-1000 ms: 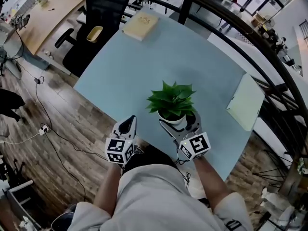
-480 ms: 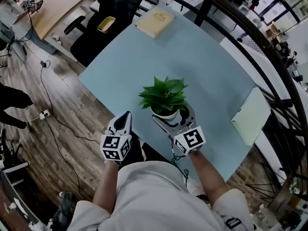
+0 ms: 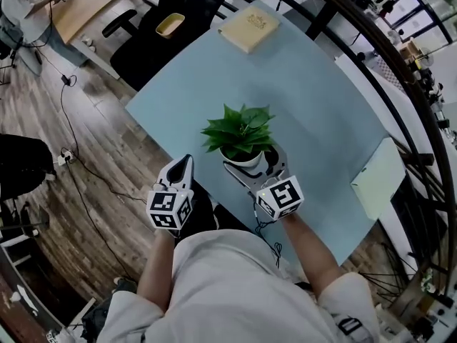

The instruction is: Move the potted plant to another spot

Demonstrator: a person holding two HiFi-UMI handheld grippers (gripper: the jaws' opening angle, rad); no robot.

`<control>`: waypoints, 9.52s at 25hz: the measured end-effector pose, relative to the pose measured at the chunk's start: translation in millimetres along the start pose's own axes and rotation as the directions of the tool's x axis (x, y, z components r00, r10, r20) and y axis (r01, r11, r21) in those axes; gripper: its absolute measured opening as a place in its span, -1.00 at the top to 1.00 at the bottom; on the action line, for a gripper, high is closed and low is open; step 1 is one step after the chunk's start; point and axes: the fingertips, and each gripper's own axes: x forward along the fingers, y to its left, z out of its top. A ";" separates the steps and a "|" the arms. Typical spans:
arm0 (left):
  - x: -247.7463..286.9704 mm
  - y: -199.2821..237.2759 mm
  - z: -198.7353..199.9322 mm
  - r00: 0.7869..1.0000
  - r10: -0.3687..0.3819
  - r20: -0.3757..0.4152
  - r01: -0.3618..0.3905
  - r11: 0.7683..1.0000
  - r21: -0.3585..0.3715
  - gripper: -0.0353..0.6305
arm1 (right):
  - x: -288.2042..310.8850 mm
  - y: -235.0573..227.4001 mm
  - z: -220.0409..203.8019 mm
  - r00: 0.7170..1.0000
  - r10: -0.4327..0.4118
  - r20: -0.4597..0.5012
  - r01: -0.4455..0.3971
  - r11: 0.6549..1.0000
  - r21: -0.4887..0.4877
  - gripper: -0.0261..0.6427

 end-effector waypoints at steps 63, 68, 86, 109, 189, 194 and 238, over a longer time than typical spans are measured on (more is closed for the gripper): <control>74.2 244.7 22.6 0.993 0.012 -0.118 -0.017 0.999 -0.042 0.86 | 317.8 22.5 -65.8 0.988 -0.002 -0.158 -0.001 1.000 -0.020 -0.52; 77.1 247.0 22.8 0.991 -0.001 -0.130 -0.003 0.999 -0.032 0.86 | 321.2 20.9 -77.6 0.985 -0.021 -0.173 0.013 0.999 -0.049 -0.52; 79.7 235.5 18.9 0.990 -0.023 -0.136 0.020 1.000 -0.021 0.86 | 309.3 24.6 -81.7 0.987 -0.027 -0.156 0.015 0.997 -0.079 -0.52; 79.9 229.4 9.7 0.987 -0.033 -0.154 0.030 0.999 -0.019 0.86 | 295.2 27.6 -88.8 0.984 -0.032 -0.176 0.017 0.996 -0.083 -0.52; 111.4 6.9 -42.0 0.869 -0.364 -0.335 0.434 0.886 0.163 0.86 | 29.9 -31.5 -154.3 0.814 -0.492 -0.309 0.509 0.860 -0.026 0.91; 114.0 -31.8 -51.4 0.832 -0.415 -0.369 0.503 0.845 0.182 0.86 | -5.6 -28.4 -163.3 0.794 -0.512 -0.329 0.545 0.839 0.008 0.91; 70.5 -242.0 43.2 0.706 -0.676 -0.214 0.702 0.627 0.336 0.86 | -228.5 -69.4 -36.5 0.447 -0.892 -0.068 0.893 0.439 0.102 0.91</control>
